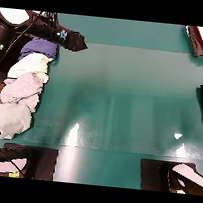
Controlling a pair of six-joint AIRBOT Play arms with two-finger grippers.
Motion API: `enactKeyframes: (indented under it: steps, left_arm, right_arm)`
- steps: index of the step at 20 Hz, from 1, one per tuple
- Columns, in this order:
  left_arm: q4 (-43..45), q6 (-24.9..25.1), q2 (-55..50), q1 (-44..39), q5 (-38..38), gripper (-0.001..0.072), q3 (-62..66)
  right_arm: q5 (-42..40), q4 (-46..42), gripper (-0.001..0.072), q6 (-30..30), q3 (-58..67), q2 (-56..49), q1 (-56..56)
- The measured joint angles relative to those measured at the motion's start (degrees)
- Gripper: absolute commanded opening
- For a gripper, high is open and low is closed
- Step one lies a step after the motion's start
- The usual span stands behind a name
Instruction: Fold the shirts.
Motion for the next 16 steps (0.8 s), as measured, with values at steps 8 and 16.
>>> enactKeyframes:
  steps: [8, 16]
  left_arm:
    - [0.4, 0.0, 0.0, 0.0, -0.7, 0.0028, 0.0]
    - [0.3, 0.0, 0.0, 0.0, 0.1, 0.0028, 0.0]
  right_arm:
    - [5.3, 6.1, 0.0019, 0.2, 1.7, -0.1, 28.2]
    - [7.7, 6.8, 0.0019, 0.2, 1.9, -0.1, 42.4]
